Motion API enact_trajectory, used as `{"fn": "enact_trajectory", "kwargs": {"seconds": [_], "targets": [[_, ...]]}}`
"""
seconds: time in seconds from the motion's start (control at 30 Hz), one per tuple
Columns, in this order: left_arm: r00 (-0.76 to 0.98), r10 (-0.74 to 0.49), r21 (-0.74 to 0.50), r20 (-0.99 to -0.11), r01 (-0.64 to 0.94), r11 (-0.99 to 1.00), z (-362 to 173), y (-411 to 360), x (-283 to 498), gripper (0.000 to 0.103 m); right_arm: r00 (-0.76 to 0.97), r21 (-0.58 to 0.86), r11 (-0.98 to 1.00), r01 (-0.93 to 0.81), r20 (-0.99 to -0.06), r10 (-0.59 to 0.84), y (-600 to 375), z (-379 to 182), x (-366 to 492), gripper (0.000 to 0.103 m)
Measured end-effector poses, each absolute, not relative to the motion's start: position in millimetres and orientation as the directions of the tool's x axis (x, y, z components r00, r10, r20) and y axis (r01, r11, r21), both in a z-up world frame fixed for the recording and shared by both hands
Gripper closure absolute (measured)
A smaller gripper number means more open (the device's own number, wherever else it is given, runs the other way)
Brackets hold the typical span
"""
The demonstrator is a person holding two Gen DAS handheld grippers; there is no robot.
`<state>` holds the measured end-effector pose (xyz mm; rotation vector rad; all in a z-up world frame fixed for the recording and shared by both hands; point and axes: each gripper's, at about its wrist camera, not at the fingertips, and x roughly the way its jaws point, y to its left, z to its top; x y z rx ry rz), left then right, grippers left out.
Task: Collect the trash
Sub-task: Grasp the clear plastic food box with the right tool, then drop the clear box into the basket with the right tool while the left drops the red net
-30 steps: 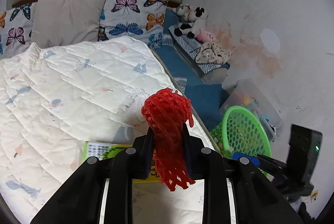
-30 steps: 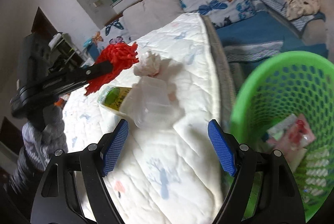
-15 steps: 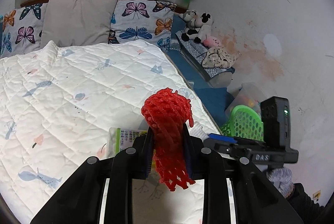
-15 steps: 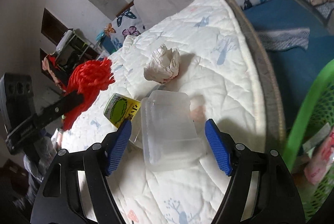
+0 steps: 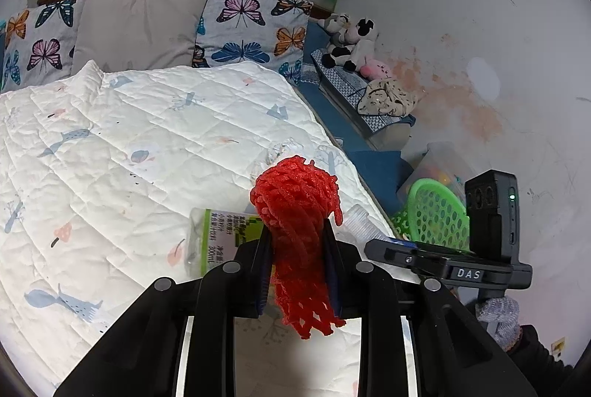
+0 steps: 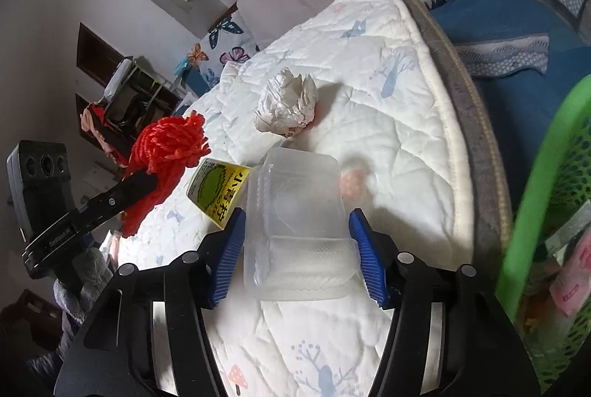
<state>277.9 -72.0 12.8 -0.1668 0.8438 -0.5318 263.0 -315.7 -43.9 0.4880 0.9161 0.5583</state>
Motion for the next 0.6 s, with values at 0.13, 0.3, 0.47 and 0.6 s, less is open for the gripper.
{"fn": "enact_trajectory", "kwargs": {"seconds": [0.13,0.3,0.47,0.6], "targets": [[0.537,-0.52,-0.345,-0.664,0.397,0.851,15,-80,274,0.079,0.519,0.591,0.771,-0.238,-0.594,0.615,-324,-36,251,0.046],[0.525,-0.536,-0.342,-0.661,0.425,0.838,18,-96,267,0.079,0.564,0.56,0.798,-0.222,-0.594,0.573,-339,-25,231,0.046],[0.504,-0.559,-0.345,-0.658,0.458,0.819,20,-114,261,0.079,0.612,0.525,0.831,-0.184,-0.601,0.515,-360,-20,209,0.046],[0.482,-0.577,-0.339,-0.659,0.494,0.8,21,-133,255,0.079,0.64,0.499,0.856,-0.137,-0.615,0.461,-380,-21,192,0.046]]}}
